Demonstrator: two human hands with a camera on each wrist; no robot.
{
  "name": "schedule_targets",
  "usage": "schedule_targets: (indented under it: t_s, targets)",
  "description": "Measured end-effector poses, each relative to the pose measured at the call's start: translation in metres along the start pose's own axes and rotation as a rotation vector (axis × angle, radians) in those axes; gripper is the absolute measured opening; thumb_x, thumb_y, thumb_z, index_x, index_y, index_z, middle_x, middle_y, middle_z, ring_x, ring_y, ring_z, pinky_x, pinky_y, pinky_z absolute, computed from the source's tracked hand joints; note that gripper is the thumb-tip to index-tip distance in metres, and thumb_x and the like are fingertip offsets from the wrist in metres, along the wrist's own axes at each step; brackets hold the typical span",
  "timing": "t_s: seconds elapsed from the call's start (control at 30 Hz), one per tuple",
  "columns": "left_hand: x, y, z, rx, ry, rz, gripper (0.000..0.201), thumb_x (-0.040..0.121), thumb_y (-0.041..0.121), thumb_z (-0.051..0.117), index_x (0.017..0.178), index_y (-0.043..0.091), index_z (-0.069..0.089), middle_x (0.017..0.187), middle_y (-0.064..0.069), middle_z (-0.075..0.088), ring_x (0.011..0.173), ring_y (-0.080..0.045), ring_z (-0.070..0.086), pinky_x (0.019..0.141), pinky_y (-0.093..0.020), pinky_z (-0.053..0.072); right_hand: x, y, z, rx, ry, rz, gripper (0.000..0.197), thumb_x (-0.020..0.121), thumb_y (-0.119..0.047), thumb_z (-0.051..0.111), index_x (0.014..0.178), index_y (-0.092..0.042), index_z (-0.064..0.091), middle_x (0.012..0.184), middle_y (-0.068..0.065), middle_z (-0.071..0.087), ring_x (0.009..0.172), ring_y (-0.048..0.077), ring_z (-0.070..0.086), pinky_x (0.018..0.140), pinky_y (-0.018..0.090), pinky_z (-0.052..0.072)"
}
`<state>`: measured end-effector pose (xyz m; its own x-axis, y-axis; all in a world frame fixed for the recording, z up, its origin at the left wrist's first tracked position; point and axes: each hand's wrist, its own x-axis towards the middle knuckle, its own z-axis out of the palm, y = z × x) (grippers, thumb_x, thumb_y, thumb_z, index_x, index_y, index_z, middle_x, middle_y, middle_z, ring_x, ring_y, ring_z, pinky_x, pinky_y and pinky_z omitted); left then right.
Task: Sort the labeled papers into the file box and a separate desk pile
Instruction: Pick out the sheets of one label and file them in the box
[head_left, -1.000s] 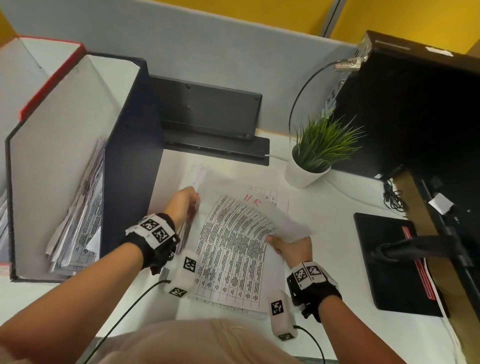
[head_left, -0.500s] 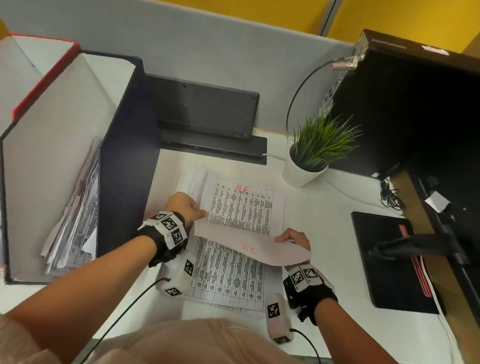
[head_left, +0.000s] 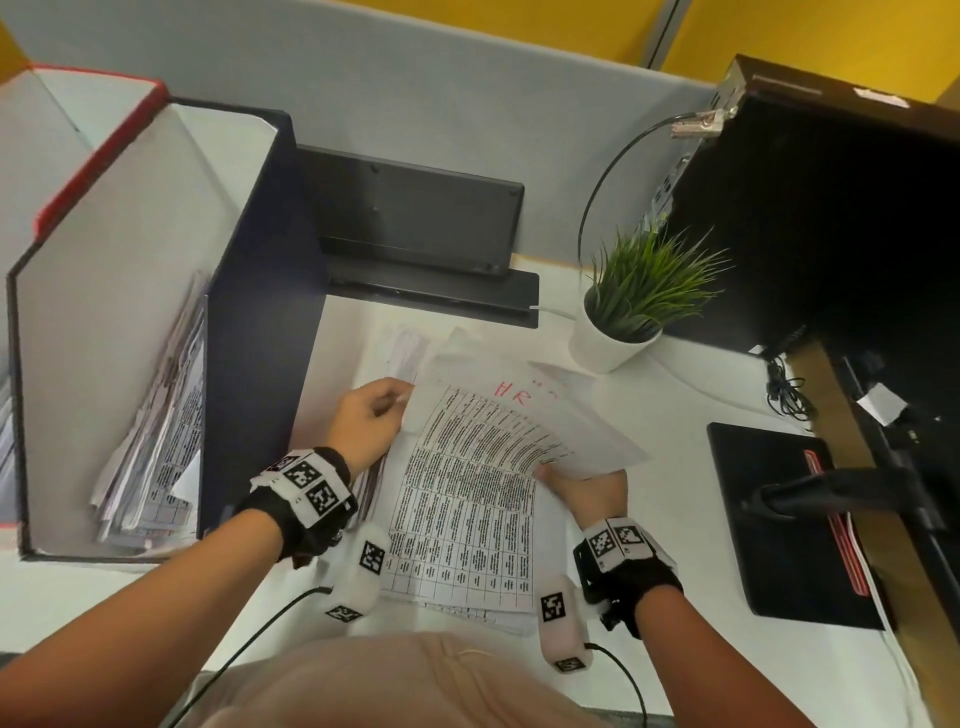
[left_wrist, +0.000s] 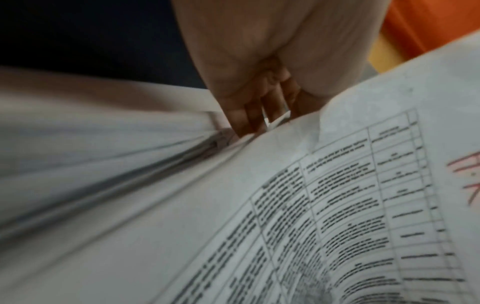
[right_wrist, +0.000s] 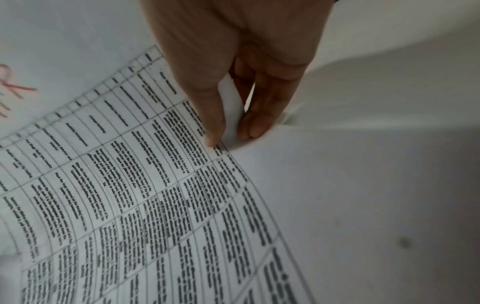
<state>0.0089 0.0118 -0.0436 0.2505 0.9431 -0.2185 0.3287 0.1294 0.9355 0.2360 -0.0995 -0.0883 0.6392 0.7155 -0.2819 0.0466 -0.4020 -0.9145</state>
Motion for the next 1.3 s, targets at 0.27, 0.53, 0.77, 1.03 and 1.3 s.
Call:
schedule_targets:
  t_s: [0.27,0.53,0.77,1.03,1.3]
  targets:
    - [0.006,0.01,-0.001,-0.121,-0.017,-0.23,0.032,0.083,-0.012,0.036,0.062,0.005,0.054,0.071,-0.013,0.054,0.062,-0.02,0.049,0.058,-0.027,0.039,-0.002,0.0,0.002,0.011,-0.039,0.058,0.03,0.068,-0.003,0.08,0.093,0.001,0.065,0.088,0.016,0.069,0.074,0.023,0.058,0.073,0.035,0.052]
    - [0.025,0.006,-0.004,-0.008,0.006,-0.442,0.034,0.088,0.017,0.06,0.114,-0.005,0.059,0.113,-0.021,0.064,0.091,-0.028,0.061,0.074,-0.03,0.05,-0.001,-0.012,-0.003,0.493,-0.104,0.303,0.061,0.074,0.019,0.035,0.023,-0.012,0.047,0.031,-0.004,0.046,0.026,0.011,0.044,0.034,0.009,0.036]
    - [0.024,0.002,-0.003,0.124,-0.019,-0.378,0.02,0.066,0.015,0.082,0.073,0.005,0.066,0.095,-0.005,0.064,0.09,-0.021,0.062,0.083,-0.031,0.05,0.004,-0.004,-0.003,0.386,-0.066,0.258,0.049,0.075,0.018,0.041,0.034,-0.009,0.048,0.035,-0.006,0.046,0.032,0.007,0.045,0.034,0.007,0.031]
    - [0.018,-0.005,-0.002,0.374,-0.028,-0.137,0.021,0.086,0.008,0.063,0.067,-0.001,0.064,0.067,-0.011,0.054,0.073,-0.024,0.056,0.074,-0.032,0.049,0.004,0.002,-0.004,0.336,-0.056,0.157,0.051,0.075,0.02,0.039,0.035,-0.01,0.049,0.049,0.001,0.054,0.048,0.014,0.051,0.044,0.015,0.045]
    - [0.001,0.0,0.0,0.072,-0.001,0.076,0.021,0.09,0.001,0.052,0.105,0.007,0.066,0.098,-0.007,0.068,0.087,-0.012,0.061,0.083,-0.024,0.051,-0.001,0.001,-0.002,-0.062,0.0,-0.027,0.049,0.064,-0.001,0.081,0.053,-0.014,0.035,0.052,-0.003,0.041,0.049,0.006,0.038,0.046,0.013,0.031]
